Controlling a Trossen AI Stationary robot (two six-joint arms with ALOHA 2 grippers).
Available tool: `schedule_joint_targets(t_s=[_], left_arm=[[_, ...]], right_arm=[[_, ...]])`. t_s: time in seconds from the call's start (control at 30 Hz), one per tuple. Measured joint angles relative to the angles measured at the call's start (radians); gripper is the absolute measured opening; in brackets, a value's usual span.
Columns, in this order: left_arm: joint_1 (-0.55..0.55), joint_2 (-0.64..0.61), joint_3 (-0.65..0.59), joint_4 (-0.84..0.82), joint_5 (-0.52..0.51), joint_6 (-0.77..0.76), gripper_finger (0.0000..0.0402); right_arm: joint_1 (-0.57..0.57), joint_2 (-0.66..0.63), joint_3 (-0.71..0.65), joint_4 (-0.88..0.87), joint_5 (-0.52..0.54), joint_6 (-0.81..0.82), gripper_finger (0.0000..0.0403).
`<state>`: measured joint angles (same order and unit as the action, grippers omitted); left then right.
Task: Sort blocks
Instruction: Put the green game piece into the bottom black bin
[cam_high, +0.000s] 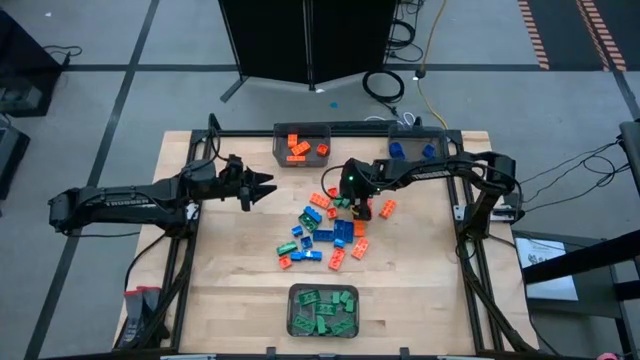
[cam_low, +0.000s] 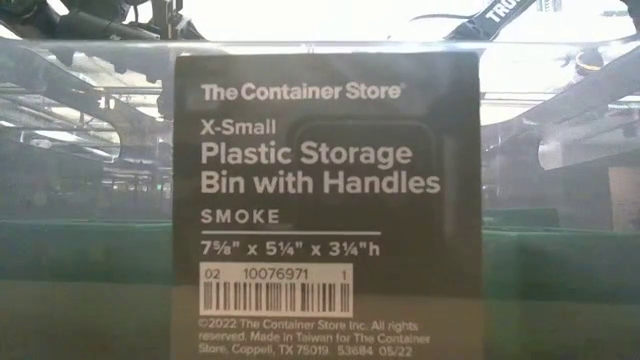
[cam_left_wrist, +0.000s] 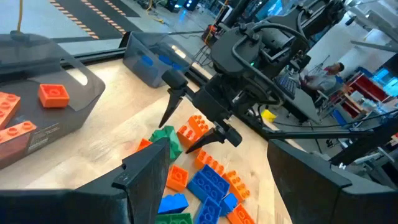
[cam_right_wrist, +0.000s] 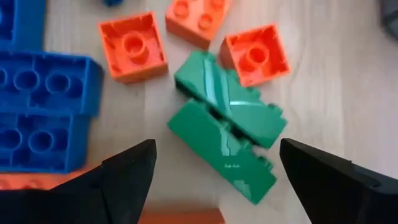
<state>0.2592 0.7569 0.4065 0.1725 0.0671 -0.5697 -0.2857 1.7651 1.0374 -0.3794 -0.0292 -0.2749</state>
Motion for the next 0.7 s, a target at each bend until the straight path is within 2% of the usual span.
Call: schedule_joint_targets(t_s=[0.27, 0.4, 0.53, 0.7], left_arm=[[0.000, 0.000, 0.000, -0.002, 0.000, -0.002, 0.0270], [-0.001, 0.000, 0.000, -0.001, -0.002, -0.026, 0.0270], [-0.007, 0.000, 0.000, -0.001, -0.004, -0.027, 0.0270], [-0.006, 0.000, 0.000, -0.001, -0.015, -0.027, 0.0270]], right_arm=[[-0.001, 0.074, 0.002, -0.002, -0.004, 0.000, 0.0338], [-0.001, 0.094, 0.005, -0.009, -0.010, 0.017, 0.0321], [0.001, 0.089, 0.004, -0.010, -0.012, 0.027, 0.0271], [0.002, 0.089, 0.003, -0.027, -0.023, 0.035, 0.0164]])
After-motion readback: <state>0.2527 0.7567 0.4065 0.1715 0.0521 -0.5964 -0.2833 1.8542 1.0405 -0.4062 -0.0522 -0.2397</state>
